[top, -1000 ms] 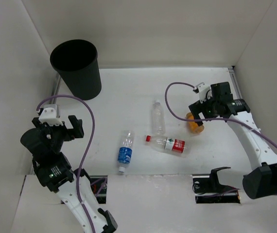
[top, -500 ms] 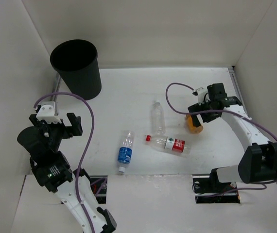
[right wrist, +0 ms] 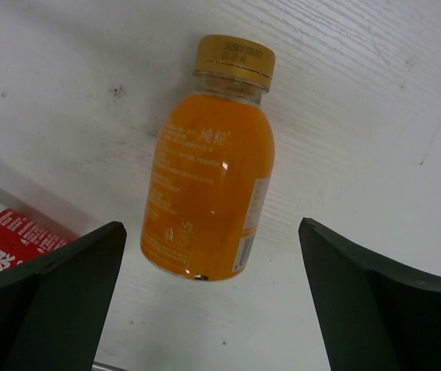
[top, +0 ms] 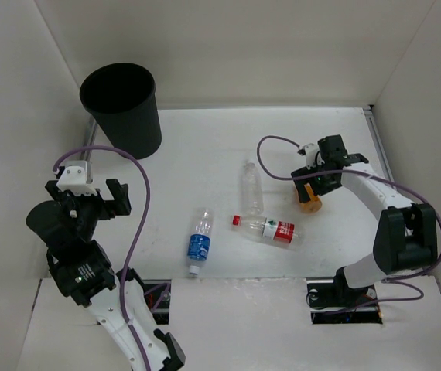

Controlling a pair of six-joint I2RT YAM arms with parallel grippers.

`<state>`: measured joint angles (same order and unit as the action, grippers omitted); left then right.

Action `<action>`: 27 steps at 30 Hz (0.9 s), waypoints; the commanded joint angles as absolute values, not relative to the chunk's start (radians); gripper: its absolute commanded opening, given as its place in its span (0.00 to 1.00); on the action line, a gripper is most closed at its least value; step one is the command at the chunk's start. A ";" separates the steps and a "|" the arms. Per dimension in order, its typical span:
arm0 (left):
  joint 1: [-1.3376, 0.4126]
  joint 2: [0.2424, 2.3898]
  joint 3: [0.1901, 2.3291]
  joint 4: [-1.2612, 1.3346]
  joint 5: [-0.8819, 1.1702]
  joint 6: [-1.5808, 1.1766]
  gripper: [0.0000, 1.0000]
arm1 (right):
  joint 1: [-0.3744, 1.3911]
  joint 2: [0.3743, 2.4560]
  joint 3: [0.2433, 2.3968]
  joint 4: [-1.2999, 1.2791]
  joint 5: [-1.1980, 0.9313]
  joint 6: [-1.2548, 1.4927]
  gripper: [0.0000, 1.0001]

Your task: Put the plastic bottles in the bin

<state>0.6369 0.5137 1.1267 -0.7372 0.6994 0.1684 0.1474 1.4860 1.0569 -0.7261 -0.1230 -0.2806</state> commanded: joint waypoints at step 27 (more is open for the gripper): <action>0.641 0.564 1.147 -0.683 0.719 0.109 1.00 | 0.243 1.462 1.190 -0.658 -0.153 -0.175 0.12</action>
<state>0.6430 0.5274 1.1358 -0.7368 0.6994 0.1570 0.2085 1.5726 1.0592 -0.6735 -0.1066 -0.2119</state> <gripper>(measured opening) 0.997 0.743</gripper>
